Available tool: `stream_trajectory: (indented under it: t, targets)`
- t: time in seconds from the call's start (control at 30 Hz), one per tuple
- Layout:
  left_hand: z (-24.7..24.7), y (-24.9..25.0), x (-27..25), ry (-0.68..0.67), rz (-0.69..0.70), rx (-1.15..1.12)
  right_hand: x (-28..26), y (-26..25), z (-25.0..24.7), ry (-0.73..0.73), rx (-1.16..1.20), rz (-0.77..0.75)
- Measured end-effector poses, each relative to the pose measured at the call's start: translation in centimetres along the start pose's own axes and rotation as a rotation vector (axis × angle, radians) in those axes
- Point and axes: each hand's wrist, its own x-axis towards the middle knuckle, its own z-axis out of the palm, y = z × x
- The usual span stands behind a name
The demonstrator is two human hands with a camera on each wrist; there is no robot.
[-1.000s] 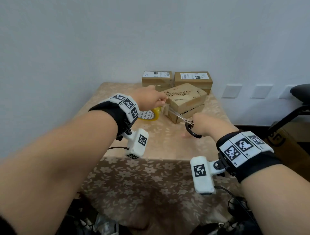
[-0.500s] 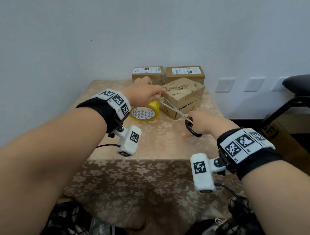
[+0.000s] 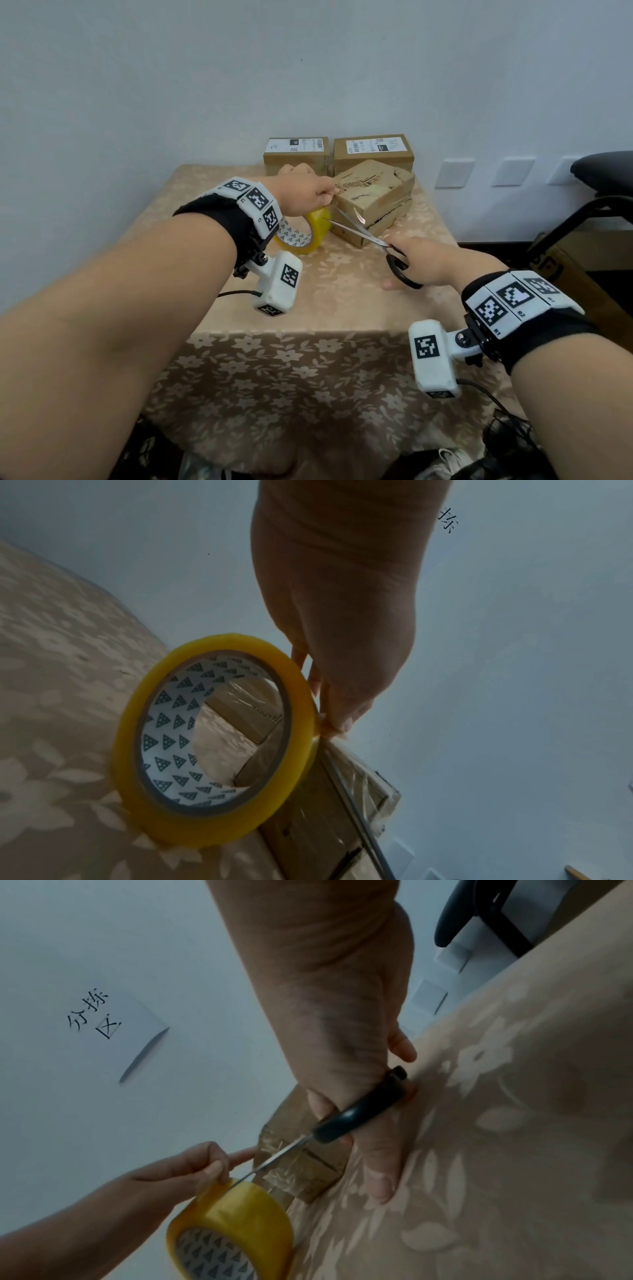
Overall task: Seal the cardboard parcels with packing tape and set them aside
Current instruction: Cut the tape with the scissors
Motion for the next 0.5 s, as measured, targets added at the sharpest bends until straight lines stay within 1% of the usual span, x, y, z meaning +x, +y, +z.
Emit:
stream_trajectory:
  t: [0.1, 0.23, 0.27, 0.3, 0.37, 0.43, 0.5]
  targets:
    - [0.5, 0.1, 0.0, 0.038, 0.001, -0.028, -0.5, -0.3, -0.5, -0.034, -0.044, 0.030]
    - [0.9, 0.1, 0.2, 0.050, -0.029, -0.033, -1.5, -0.5, -0.7, -0.192, -0.222, 0.097]
    - [0.9, 0.1, 0.2, 0.049, -0.032, -0.035, -1.8, -0.7, -0.7, -0.205, -0.256, 0.106]
    - [0.9, 0.1, 0.2, 0.051, -0.033, -0.035, -2.1, -0.7, -0.6, -0.192, -0.261, 0.107]
    - [0.8, 0.1, 0.2, 0.066, -0.027, -0.050, -2.2, -0.6, -0.3, -0.115, -0.214, 0.072]
    - [0.8, -0.2, -0.3, 0.120, -0.023, -0.098, -2.2, -0.8, -0.2, -0.045, -0.121, 0.049]
    - [0.6, -0.7, -1.4, 0.196, -0.034, -0.181, -2.3, -1.6, -0.4, -0.039, -0.031, 0.061]
